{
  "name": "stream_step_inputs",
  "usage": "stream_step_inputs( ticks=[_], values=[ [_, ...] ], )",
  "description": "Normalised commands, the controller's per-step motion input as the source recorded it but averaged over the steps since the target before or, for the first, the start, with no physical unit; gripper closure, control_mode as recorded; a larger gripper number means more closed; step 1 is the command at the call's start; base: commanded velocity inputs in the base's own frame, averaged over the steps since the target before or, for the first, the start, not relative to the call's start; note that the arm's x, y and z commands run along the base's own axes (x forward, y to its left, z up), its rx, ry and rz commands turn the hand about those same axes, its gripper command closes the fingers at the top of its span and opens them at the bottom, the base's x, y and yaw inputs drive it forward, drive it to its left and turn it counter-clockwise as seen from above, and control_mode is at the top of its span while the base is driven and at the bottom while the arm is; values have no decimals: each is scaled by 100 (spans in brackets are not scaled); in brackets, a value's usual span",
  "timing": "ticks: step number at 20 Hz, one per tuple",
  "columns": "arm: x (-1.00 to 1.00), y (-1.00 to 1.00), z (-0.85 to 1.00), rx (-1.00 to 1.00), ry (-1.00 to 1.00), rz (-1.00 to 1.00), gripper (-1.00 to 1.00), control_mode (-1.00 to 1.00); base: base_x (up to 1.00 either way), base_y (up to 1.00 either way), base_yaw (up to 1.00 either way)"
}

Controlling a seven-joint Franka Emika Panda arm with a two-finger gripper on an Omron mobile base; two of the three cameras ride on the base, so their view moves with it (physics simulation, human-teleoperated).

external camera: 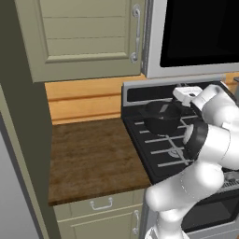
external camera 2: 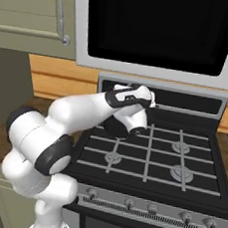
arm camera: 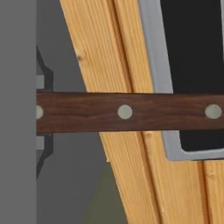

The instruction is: Put the garlic and garlic in the pot. Retrieve the spatula and lightly stir the vegetables in the pot.

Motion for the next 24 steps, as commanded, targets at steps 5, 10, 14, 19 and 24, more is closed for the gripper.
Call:
stream_step_inputs(
  ticks=[5,10,14,19,24],
  values=[
    [63,-12,-45,4,2,0,100,-100,0,0,0],
    [57,0,-28,0,1,-1,100,-100,0,0,0],
    [27,0,-19,0,8,-4,100,-100,0,0,0],
    [19,0,-23,-2,14,-5,100,-100,0,0,0],
    [20,0,-24,-2,13,-5,100,-100,0,0,0]
  ],
)
